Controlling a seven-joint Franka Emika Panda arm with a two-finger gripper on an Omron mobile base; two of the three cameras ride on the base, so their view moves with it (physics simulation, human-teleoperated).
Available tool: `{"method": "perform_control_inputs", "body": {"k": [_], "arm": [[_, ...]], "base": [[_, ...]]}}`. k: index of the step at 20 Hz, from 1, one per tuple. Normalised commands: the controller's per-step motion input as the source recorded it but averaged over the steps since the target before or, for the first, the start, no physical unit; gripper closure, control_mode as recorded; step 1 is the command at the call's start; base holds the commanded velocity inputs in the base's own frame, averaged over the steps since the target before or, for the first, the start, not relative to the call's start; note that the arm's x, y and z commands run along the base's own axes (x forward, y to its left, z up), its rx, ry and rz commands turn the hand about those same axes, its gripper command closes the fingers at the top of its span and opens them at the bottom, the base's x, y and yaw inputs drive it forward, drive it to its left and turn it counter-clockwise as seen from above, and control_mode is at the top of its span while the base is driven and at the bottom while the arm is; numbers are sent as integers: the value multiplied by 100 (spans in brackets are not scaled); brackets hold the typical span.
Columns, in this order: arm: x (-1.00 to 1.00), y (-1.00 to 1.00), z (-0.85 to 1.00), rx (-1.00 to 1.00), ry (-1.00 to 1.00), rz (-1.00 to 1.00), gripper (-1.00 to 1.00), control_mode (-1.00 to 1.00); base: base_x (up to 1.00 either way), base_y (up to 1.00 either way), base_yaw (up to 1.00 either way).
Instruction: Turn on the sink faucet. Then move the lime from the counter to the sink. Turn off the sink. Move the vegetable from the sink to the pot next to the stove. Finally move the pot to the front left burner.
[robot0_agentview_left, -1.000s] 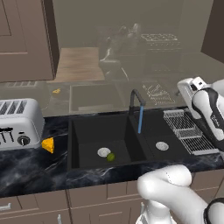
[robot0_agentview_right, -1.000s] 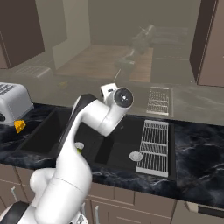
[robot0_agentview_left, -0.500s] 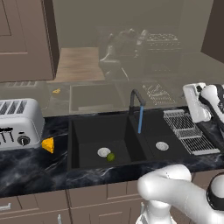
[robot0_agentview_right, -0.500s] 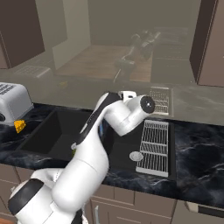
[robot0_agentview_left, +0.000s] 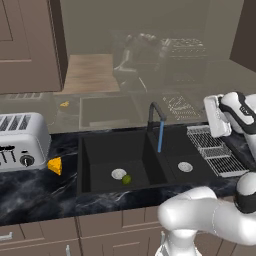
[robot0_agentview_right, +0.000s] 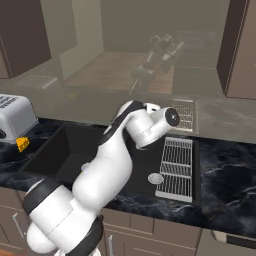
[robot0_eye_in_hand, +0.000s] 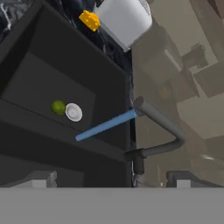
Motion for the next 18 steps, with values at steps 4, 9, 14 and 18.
{"method": "perform_control_inputs", "body": {"k": [4,9,14,18], "arm": [[38,0,-25,3,5,-2,-100,-100],[66,0,-27,2,2,-9,-100,-100],[53,0,-21,6,0,-6,-100,-100],[53,0,-21,5,2,-4,-100,-100]], "base": [[0,0,0],[0,0,0],[0,0,0],[0,0,0]]}}
